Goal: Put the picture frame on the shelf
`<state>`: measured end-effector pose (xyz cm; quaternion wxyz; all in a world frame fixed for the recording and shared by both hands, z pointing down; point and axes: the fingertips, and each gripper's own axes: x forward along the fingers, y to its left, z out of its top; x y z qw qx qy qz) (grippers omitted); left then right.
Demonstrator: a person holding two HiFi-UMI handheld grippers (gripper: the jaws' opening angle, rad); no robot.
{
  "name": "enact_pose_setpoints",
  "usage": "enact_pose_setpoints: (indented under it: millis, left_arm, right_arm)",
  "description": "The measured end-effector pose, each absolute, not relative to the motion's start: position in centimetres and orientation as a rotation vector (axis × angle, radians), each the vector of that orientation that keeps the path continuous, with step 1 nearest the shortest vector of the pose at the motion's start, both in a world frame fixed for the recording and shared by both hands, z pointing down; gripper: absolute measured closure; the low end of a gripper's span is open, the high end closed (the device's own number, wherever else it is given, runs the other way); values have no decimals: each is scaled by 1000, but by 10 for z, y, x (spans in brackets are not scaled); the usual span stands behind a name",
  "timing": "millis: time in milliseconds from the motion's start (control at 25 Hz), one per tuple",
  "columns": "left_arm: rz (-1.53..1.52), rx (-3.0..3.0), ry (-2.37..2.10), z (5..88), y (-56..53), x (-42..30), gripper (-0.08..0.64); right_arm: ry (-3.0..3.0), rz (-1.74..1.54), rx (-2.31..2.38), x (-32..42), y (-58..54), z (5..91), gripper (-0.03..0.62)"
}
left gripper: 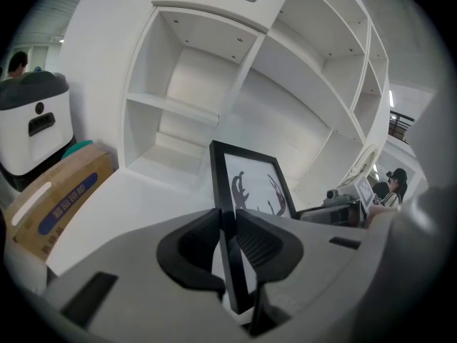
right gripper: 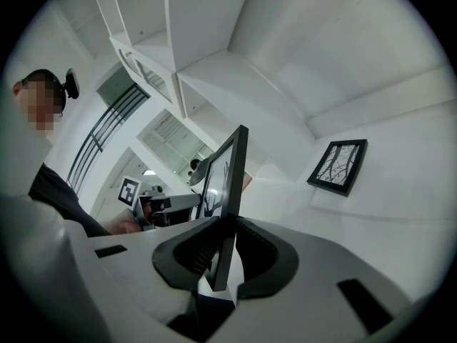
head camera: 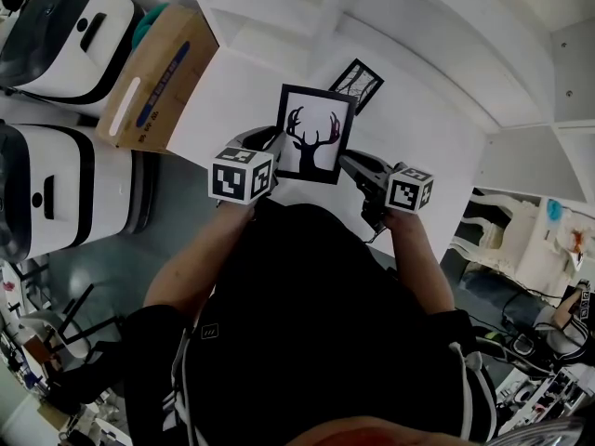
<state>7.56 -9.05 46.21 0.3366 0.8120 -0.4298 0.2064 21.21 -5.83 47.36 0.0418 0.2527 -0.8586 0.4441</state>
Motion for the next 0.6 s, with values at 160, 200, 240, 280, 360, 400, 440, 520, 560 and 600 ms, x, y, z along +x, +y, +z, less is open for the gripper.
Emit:
enact_pose_setpoints:
  millis: [160,200,240,280,360,400,440,520,560,600]
  left_arm:
    - [594,2067,-1077,486,-88,76,483]
    - [611,2039,-1069,497,-85,76,483]
    - [628,2009,-1062,508,-81,75,483]
    - [644,1982,-1056,518,-76,75,482]
    - [670,1940,-1045,534,-68,76,482]
    - [682,1926,-1038,541,-64,76,482]
    - [695,1912,-1030,548,-61,75,482]
    - [721,1883,-1016,562,-54,74,482]
    - [734,1869,-1011,569,-51,73,482]
    - [746,1857,-1007,576,-49,71,482]
  right_arm:
    - [-2607,1377,772,214,-59,482,511]
    - [-2585,1391,771,214,-57,488,511]
    - [-2555,1407,769,214,-55,496,511]
    - [-2520,1423,767,214,-52,506,511]
    - [-2453,1463,755,213,-43,525,511]
    - [-2426,1488,746,212,-38,534,511]
    - [-2401,1512,742,212,-33,542,511]
    - [-2355,1548,746,210,-26,557,511]
    - [-2333,1560,750,209,-23,564,511]
    - [-2312,1567,753,207,-21,570,511]
